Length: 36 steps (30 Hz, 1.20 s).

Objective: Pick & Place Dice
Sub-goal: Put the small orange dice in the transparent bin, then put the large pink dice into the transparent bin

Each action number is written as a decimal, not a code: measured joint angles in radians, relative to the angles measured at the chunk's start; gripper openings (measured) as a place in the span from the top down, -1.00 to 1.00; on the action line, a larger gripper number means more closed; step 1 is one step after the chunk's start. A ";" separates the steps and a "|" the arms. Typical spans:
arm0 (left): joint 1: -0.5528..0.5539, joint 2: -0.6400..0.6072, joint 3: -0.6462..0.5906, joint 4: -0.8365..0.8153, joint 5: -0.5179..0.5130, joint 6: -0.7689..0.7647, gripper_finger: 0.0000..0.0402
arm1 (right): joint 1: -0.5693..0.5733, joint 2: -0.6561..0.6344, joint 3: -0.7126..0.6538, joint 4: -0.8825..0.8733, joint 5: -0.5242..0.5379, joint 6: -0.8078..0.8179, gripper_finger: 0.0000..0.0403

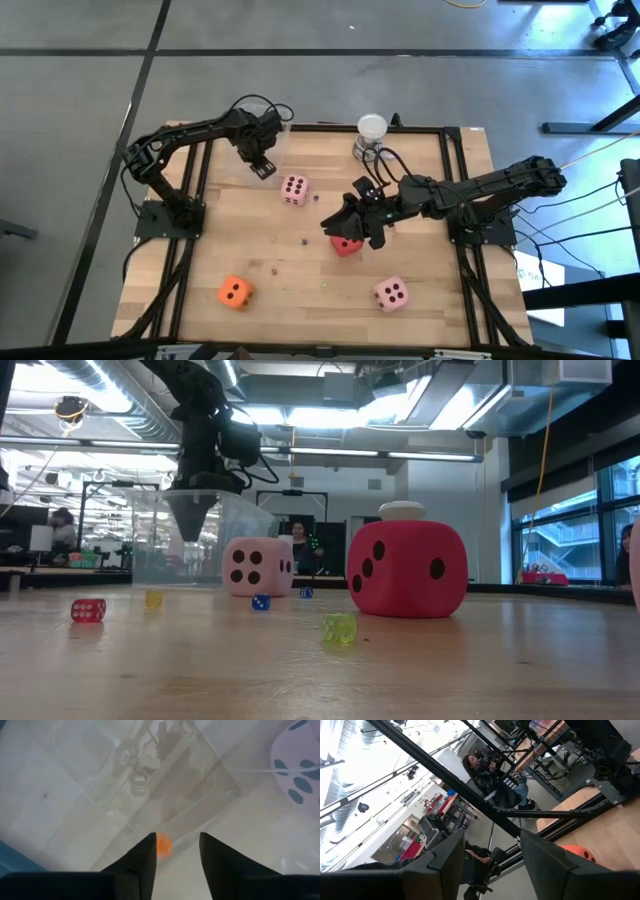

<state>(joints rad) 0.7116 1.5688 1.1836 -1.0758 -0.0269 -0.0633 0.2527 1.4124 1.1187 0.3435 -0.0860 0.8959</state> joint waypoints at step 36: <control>-0.294 -0.553 0.060 0.530 0.222 -0.305 0.14 | 0.007 -0.086 -0.001 -0.633 -0.038 -0.666 0.05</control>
<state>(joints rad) 0.4176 1.0156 1.2437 -0.5461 0.1949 -0.3682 0.2602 1.3261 1.1175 -0.2897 -0.1236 0.2301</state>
